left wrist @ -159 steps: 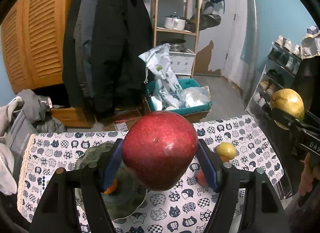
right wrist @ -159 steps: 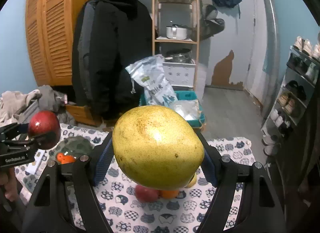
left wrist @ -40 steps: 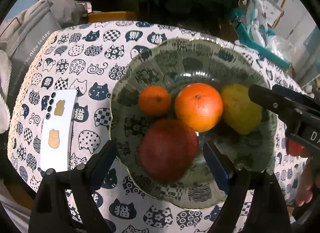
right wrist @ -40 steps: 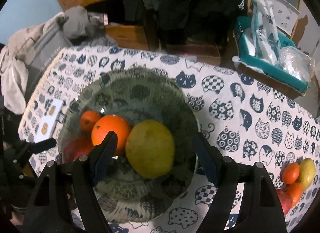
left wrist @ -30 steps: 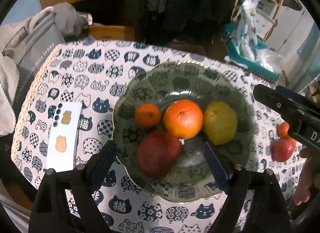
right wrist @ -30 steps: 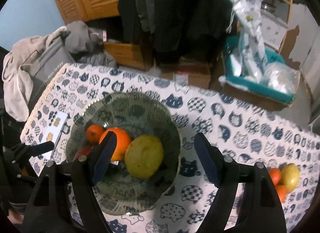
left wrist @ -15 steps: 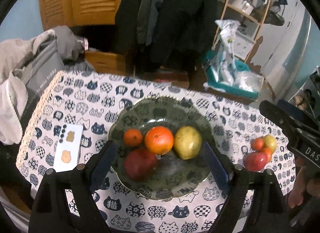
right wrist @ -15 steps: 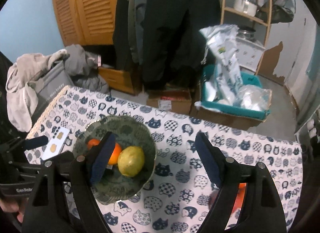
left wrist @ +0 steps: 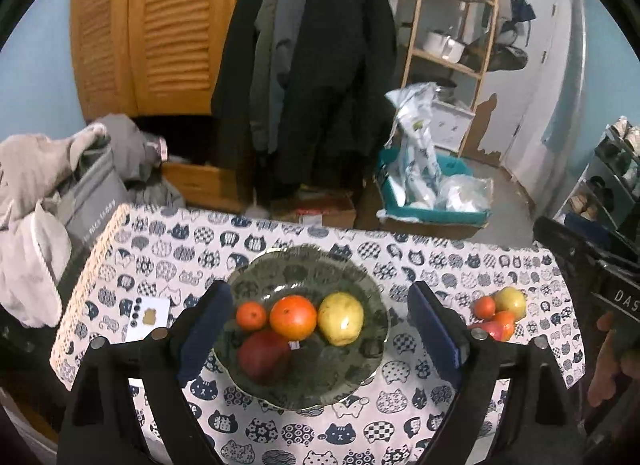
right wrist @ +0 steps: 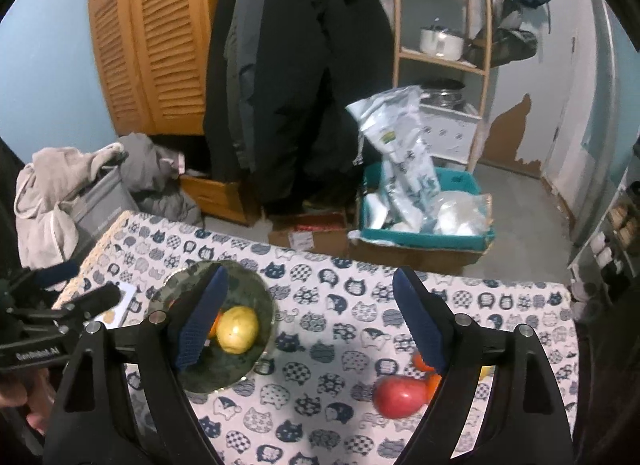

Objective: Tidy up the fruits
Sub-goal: 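Lift both tools away from the bowl back toward the remaining fruit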

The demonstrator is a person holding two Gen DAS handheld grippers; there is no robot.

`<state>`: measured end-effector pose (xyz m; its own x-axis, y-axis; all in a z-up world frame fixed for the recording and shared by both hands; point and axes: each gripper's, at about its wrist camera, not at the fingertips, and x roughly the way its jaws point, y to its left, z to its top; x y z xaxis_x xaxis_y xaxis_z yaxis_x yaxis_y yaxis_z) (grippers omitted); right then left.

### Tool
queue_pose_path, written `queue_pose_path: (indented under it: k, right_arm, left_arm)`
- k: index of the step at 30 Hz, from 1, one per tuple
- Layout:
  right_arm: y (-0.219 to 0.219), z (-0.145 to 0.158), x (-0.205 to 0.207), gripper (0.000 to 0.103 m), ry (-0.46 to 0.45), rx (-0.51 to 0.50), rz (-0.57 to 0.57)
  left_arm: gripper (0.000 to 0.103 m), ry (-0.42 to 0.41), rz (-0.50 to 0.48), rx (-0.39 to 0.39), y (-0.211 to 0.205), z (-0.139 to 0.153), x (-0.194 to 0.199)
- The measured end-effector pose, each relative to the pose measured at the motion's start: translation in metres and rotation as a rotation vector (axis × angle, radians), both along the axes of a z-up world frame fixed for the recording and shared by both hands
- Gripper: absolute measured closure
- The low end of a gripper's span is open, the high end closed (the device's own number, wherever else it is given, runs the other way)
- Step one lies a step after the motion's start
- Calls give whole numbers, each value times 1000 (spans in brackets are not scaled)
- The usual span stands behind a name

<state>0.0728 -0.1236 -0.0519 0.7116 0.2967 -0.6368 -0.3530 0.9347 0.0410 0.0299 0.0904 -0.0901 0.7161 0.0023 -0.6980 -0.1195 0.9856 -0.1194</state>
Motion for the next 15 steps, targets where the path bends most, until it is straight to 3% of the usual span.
queue_pose_path:
  k: [8, 15]
  right_arm:
    - [-28, 18, -24, 15, -70, -28, -25]
    - [-57, 34, -43, 13, -118, -15, -49]
  left_arm:
    - [3, -78, -29, 68, -25, 25, -10]
    - [1, -123, -68, 69, -45, 43, -17]
